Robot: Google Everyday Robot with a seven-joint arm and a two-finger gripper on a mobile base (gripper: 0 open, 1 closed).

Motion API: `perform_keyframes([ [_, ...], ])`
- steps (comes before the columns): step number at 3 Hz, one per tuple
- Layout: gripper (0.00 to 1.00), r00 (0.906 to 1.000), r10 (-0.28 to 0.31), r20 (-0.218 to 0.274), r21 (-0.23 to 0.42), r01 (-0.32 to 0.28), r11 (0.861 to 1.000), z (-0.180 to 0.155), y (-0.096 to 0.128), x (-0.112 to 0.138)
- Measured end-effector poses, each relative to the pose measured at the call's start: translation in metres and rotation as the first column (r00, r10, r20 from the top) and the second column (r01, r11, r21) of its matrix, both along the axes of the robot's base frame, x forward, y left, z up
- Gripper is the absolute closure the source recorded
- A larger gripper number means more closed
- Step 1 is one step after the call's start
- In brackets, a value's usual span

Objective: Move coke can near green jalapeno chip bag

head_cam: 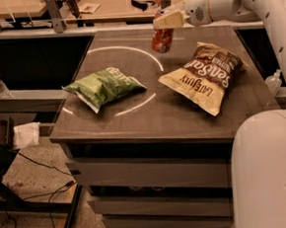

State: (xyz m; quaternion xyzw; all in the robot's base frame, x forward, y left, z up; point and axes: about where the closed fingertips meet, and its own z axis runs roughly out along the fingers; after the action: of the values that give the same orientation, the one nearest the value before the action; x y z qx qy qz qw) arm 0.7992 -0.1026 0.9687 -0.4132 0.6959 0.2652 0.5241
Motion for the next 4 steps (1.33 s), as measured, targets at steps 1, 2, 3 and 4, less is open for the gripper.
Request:
perform_keyframes([
  [1,1.00,0.9971,0.059,0.047,-0.017,-0.058,0.998,0.016,0.009,-0.022],
  [2,1.00,0.9908,0.107,0.083,-0.053,-0.103,0.993,0.023,0.019,-0.044],
  [3,1.00,0.9867,0.144,0.075,-0.086,-0.137,0.987,0.012,0.029,-0.060],
  [4,1.00,0.9841,0.167,0.062,-0.105,-0.160,0.982,0.000,0.036,-0.072],
])
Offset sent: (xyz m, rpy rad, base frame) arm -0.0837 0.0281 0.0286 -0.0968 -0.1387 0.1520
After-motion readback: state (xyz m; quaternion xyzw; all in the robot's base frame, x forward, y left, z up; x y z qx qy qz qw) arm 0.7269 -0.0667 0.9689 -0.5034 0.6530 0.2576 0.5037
